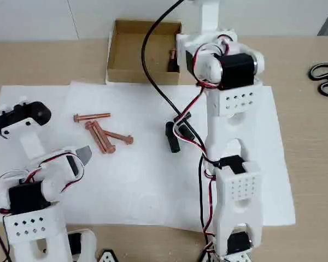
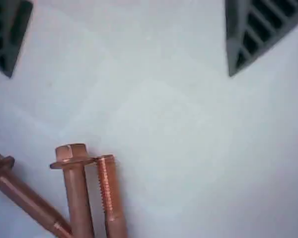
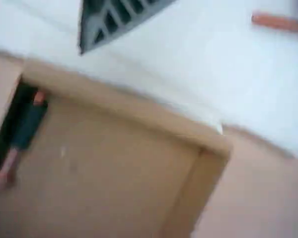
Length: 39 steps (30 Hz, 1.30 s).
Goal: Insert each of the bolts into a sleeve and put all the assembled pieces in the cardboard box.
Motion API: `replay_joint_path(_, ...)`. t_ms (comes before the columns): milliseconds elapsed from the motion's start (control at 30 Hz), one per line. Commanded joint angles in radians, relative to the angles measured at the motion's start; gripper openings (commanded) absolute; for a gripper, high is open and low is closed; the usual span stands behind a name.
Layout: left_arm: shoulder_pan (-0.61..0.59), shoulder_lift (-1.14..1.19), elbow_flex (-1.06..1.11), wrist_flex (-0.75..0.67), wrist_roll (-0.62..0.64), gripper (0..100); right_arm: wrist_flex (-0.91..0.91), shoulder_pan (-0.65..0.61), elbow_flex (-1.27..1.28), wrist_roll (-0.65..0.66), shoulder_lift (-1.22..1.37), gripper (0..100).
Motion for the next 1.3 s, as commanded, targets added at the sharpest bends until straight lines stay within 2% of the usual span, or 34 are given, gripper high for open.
replay_joint_path(0, -0.003, -0.012, -0.048, 0.002, -0.011, 26, 0.008, 0.001, 0.236, -0.002, -0.211, 21.6)
replay_joint_path(167, -0.003, -0.012, -0.047, 0.002, -0.011, 26, -0.001, -0.031, 0.624, -0.008, -0.461, 21.6)
replay_joint_path(367, 0.002, -0.012, -0.044, 0.0, -0.009, 26, -0.021, -0.079, 0.939, -0.011, -0.578, 21.6)
replay_joint_path(467, 0.0, -0.012, -0.044, 0.0, -0.009, 26, -0.027, -0.09, 1.045, -0.011, -0.578, 21.6)
replay_joint_path(800, 0.002, -0.012, -0.042, -0.002, -0.008, 26, -0.277, -0.097, 1.382, -0.011, -0.578, 21.6)
replay_joint_path(933, 0.002, -0.012, -0.042, -0.003, -0.008, 26, -0.374, -0.147, 1.514, -0.009, -0.578, 21.6)
replay_joint_path(1100, 0.002, -0.012, -0.042, -0.003, -0.008, 26, -0.473, -0.211, 1.602, -0.009, -0.578, 21.6)
replay_joint_path(1267, -0.003, -0.012, -0.042, -0.003, -0.006, 26, -0.572, -0.217, 1.66, -0.009, -0.578, 21.6)
